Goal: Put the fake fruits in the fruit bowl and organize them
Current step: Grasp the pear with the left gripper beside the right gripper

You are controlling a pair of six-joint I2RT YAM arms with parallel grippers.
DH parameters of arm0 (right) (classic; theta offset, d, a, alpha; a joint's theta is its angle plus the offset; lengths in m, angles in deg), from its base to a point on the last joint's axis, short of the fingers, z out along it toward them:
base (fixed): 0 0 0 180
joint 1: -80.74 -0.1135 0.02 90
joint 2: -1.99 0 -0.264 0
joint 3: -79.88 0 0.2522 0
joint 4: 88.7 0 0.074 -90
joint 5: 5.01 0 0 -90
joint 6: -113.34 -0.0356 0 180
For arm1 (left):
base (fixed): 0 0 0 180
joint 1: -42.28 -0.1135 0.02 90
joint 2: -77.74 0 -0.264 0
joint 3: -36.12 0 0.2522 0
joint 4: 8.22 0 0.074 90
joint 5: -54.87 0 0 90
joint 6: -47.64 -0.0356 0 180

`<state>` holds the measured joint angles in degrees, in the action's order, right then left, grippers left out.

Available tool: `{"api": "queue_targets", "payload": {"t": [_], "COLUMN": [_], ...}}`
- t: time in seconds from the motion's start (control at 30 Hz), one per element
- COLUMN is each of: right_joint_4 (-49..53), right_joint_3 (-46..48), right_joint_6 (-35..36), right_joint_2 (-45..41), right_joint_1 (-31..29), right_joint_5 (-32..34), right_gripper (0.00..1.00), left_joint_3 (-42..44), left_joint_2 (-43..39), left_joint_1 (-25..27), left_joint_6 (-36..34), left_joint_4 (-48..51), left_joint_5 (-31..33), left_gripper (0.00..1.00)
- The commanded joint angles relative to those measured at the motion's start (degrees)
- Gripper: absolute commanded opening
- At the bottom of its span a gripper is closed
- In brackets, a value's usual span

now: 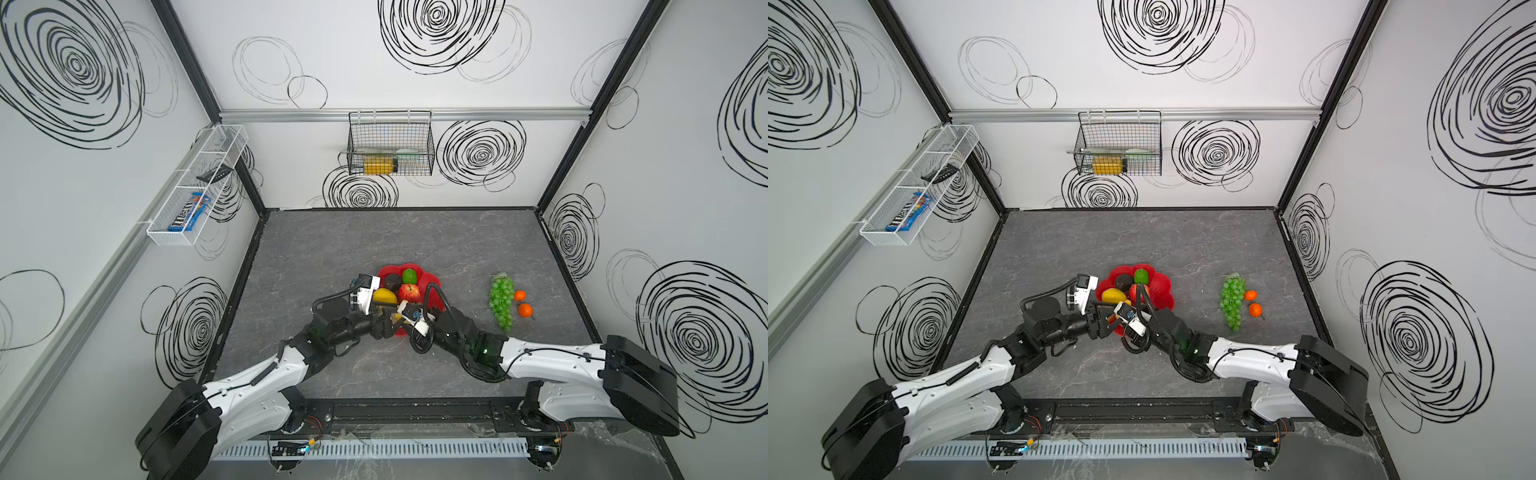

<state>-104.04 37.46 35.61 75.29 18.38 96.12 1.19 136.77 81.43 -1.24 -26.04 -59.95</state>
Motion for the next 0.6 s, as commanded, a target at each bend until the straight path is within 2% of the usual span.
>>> {"api": "queue_targets", "payload": {"t": [0.0,0.13,0.4,0.57], "right_joint_4": [-3.31,-4.11,-4.78,-3.13], "right_joint_3": [-1.26,-1.4,-2.01,-2.83], "right_joint_6": [-0.38,-0.85,-1.69,-3.74], "right_joint_2": [0.48,0.62,1.32,1.31], "right_joint_1": [-0.54,-0.56,-0.64,-0.46], "right_joint_5": [0.28,0.66,2.79,4.22], "right_gripper": [0.39,0.4,0.41,0.51], "left_joint_3": [-1.75,-1.95,-2.56,-2.67], "left_joint_2": [1.3,2.73,3.82,3.73], "left_joint_1": [0.91,1.27,1.45,1.36], "left_joint_6": [-0.17,-0.6,-0.85,-0.96], "left_joint_4": [-3.54,-2.73,-3.05,-3.66], "left_joint_5": [-1.37,-1.46,-1.9,-1.86], "left_gripper": [0.72,0.66,0.46,0.4]}}
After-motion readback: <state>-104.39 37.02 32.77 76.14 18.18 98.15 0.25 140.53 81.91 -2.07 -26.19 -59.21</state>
